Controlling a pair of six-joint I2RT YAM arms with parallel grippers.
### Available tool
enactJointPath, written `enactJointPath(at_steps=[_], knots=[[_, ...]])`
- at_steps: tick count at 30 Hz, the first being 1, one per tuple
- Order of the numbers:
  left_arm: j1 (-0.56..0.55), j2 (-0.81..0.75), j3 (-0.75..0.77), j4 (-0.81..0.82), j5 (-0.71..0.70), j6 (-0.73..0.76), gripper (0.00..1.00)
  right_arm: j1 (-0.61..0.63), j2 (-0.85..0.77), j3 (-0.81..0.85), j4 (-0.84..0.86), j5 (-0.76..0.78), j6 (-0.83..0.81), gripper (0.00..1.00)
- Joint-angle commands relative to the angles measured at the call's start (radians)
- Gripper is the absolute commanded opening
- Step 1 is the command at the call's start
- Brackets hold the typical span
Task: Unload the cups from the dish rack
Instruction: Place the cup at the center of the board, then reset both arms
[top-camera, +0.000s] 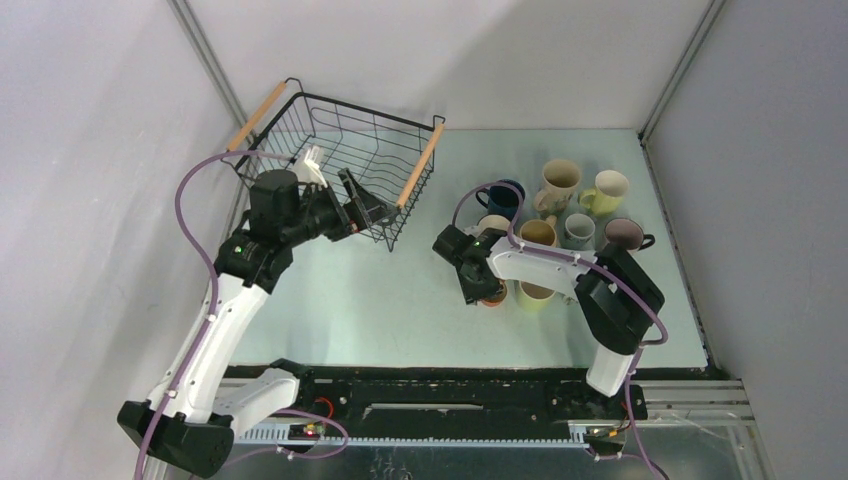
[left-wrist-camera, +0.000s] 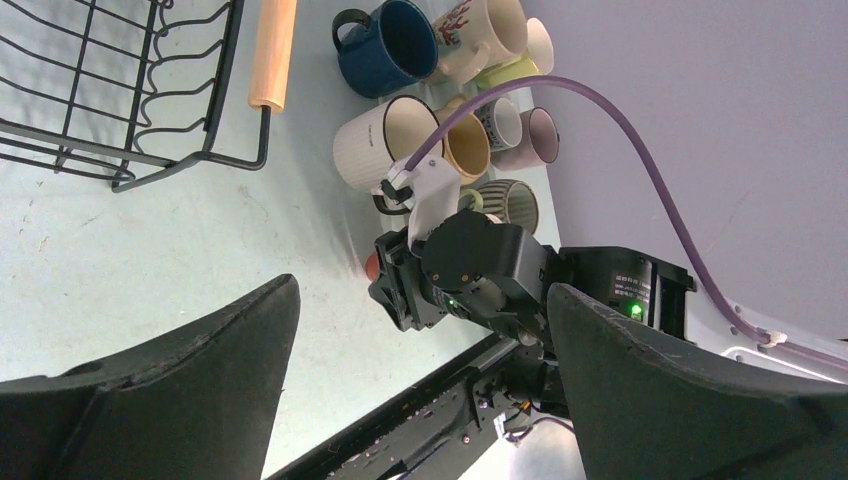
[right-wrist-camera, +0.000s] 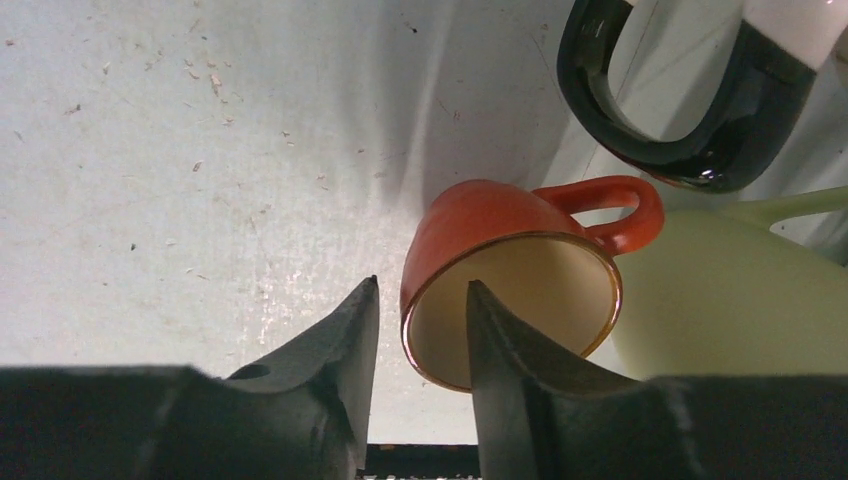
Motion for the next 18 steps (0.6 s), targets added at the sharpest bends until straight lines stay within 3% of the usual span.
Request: enactJointPath(at_steps=[1,10,18], knots=[[-0.007,-0.005,0.05,0.014,0.004,0.018,1.0,-0.001,-0.079,0.006,-0.01,-0.017,-0.014,0.47],[-0.008,-0.015,0.054,0.015,0.015,0.038,1.0,0.002,-0.232,0.06,-0.057,-0.057,-0.013,0.56],[-0.032,-0.042,0.047,0.013,-0.015,0.087,1.0,-0.011,-0.461,0.078,-0.006,-0.102,-0.018,0.84]])
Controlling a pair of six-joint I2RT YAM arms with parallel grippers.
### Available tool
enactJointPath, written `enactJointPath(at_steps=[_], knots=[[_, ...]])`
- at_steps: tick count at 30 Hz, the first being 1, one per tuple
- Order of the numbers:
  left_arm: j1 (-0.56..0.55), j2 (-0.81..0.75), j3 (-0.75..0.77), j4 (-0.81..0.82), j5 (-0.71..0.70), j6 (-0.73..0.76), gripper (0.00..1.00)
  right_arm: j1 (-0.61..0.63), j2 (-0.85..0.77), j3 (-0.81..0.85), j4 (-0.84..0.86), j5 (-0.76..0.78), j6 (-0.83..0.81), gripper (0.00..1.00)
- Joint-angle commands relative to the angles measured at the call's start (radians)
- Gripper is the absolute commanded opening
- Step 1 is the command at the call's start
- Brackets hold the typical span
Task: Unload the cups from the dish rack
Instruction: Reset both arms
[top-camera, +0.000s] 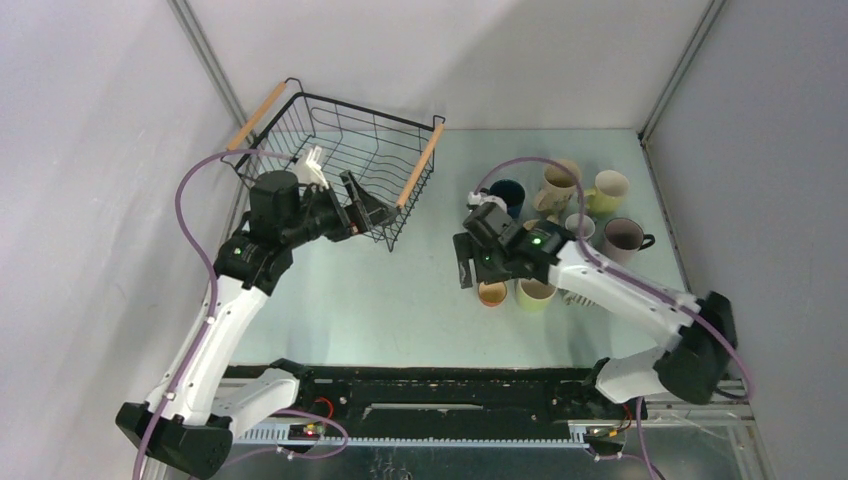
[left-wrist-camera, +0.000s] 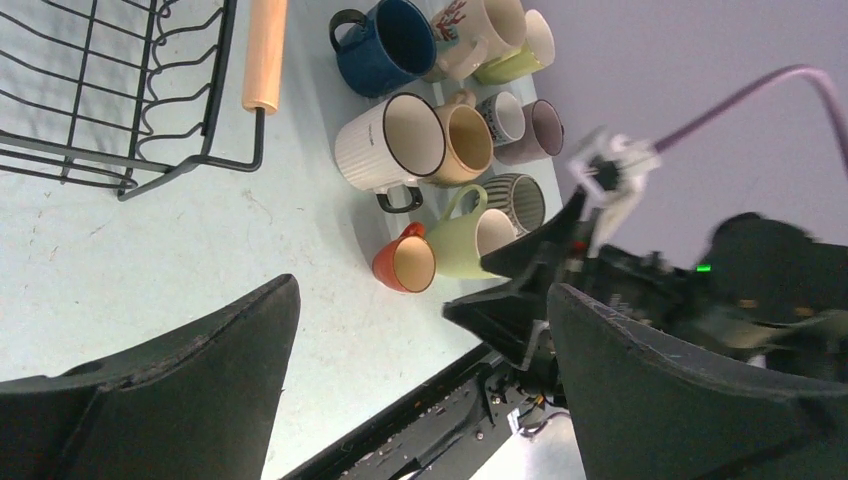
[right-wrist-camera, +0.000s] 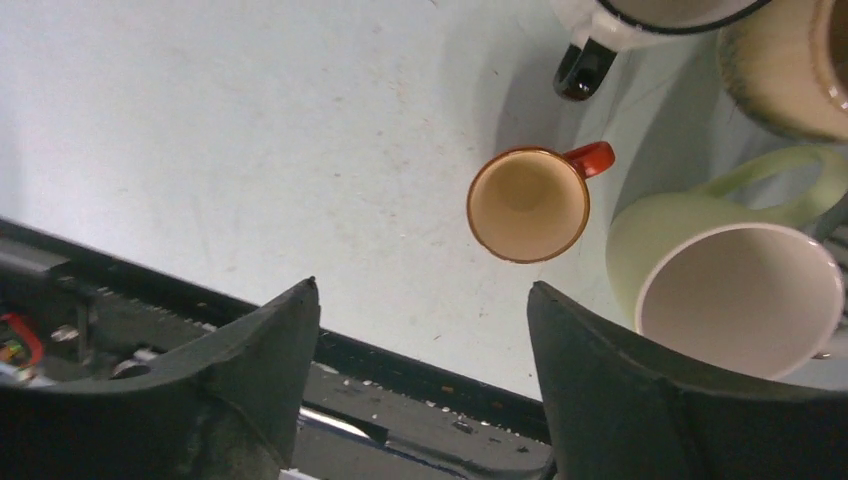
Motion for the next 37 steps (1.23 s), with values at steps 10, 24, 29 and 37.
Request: enactJointPath(at_steps=[10,24,29,37], knots=[[-0.156,-0.052,0.077,-0.015,-0.16,0.149,1.0,-0.015,-0.355,0.042,0.159,-0.045,-0.015,1.0],[-0.188,-0.072,0.075,-0.026,-0.238,0.184,1.0,-0.017,-0.58,-0.051,0.356,-0.109,-0.015,1.0],[-0.188,-0.072,0.069,-0.021,-0.227,0.188,1.0,-0.016,-0.59,-0.056,0.362,-0.108,-0.016,1.0],[-0.188,-0.077,0.067,-0.015,-0.224,0.182,1.0,-0.017,-0.593,-0.056,0.352,-0.109,-0.017,1.0]])
